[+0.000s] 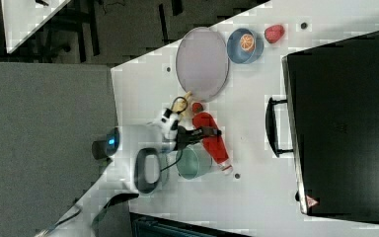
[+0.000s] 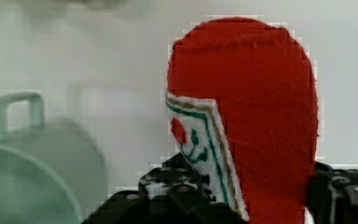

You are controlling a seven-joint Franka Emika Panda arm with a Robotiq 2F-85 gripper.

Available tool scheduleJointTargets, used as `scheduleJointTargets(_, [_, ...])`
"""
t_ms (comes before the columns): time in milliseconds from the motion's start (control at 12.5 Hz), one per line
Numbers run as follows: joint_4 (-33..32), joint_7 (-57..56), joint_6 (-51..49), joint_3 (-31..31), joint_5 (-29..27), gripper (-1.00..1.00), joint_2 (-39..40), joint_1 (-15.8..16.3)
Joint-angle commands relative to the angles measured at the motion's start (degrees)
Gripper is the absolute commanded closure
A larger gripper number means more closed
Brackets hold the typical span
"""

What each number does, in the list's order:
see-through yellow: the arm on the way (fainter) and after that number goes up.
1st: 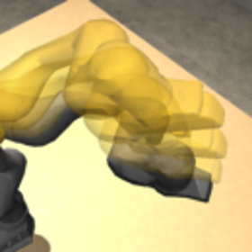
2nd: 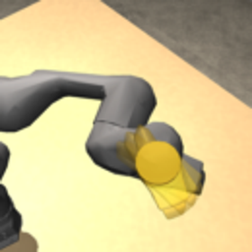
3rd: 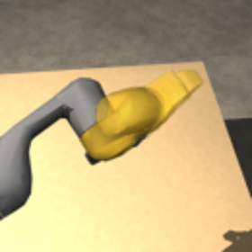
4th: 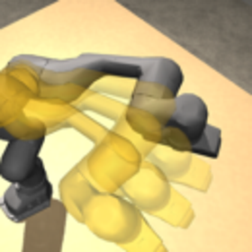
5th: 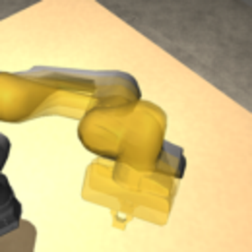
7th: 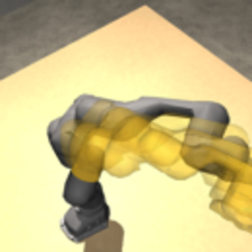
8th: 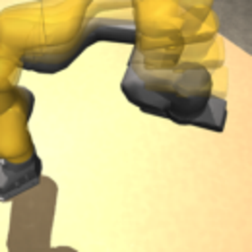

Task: Pick Ketchup from the table and place it in strainer.

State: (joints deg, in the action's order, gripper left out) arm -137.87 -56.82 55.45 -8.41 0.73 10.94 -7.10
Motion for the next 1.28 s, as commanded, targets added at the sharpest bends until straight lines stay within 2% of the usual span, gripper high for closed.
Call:
scheduleJointTargets(80, [2.1, 0.6, -8.5, -1.8, -0.3, -0.21, -10.9, 0.2])
scheduleJointTargets(320, [4.3, 8.3, -20.1, -6.1, -0.3, -0.21, -17.7, 0.9])
scheduleJointTargets(480, [5.7, 13.1, -23.5, -10.0, -0.4, -0.21, -20.3, 1.5])
scheduleJointTargets(960, [7.4, 35.8, -22.4, -24.3, -2.8, -0.21, -19.3, 3.0])
scheduleJointTargets(1280, [7.9, 48.8, -15.3, -31.6, -2.8, -0.21, -14.5, 3.1])
